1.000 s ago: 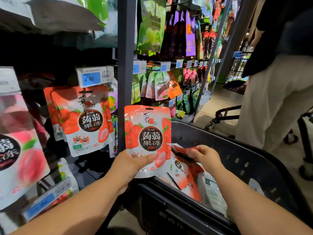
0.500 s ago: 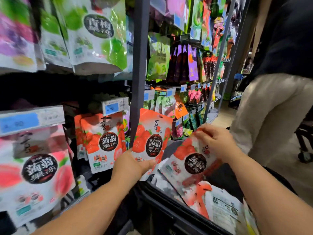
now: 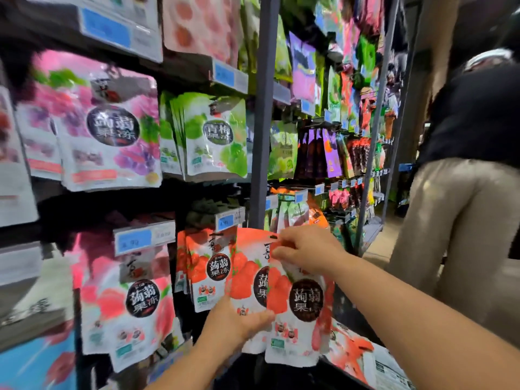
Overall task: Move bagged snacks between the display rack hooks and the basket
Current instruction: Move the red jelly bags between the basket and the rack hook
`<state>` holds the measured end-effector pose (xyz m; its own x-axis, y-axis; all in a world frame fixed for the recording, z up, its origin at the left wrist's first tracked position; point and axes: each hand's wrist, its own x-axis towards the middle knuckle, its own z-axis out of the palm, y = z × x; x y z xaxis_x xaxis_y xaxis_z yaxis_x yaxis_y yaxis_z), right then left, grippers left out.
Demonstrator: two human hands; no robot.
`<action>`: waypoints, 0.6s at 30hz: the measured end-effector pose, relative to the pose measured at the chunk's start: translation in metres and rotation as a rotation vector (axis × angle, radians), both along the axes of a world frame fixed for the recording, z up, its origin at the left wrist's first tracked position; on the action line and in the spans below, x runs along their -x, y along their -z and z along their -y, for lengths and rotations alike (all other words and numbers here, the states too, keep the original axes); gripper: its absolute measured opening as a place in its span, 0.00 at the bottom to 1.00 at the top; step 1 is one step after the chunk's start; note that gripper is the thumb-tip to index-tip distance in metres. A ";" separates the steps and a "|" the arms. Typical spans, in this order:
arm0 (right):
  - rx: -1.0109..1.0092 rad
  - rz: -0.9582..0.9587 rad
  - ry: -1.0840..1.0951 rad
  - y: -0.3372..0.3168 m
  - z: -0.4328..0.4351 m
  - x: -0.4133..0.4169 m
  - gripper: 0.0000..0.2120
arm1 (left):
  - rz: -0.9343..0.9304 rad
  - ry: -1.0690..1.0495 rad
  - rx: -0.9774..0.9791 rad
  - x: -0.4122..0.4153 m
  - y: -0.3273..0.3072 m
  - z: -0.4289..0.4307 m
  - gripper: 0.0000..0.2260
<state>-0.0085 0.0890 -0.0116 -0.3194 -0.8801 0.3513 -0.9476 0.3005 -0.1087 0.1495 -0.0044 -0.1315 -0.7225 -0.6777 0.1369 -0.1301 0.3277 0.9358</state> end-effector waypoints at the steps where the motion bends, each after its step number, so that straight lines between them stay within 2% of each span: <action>1: -0.002 -0.017 -0.002 -0.002 0.004 -0.008 0.11 | 0.012 0.014 -0.014 -0.004 0.001 -0.001 0.15; 3: 0.010 -0.027 -0.008 -0.005 0.010 -0.023 0.14 | 0.002 0.036 -0.031 -0.012 0.001 -0.003 0.08; 6: 0.060 0.033 -0.027 -0.007 0.020 -0.038 0.10 | -0.058 0.001 -0.092 -0.020 0.000 0.001 0.07; 9: 0.265 0.205 -0.048 0.004 0.026 -0.038 0.15 | -0.110 -0.073 -0.160 -0.029 0.005 0.007 0.10; 11: 0.439 0.319 -0.051 0.015 0.029 -0.035 0.22 | -0.107 -0.115 -0.140 -0.037 0.007 0.013 0.09; 13: 0.478 0.530 -0.015 0.030 0.030 -0.032 0.29 | -0.138 -0.173 -0.108 -0.046 0.005 0.020 0.07; 16: 0.289 0.972 0.004 0.065 0.032 -0.027 0.35 | -0.241 -0.271 -0.109 -0.058 0.000 0.027 0.11; 18: 0.166 1.163 -0.005 0.093 0.035 -0.026 0.38 | -0.283 -0.351 -0.146 -0.065 -0.001 0.026 0.13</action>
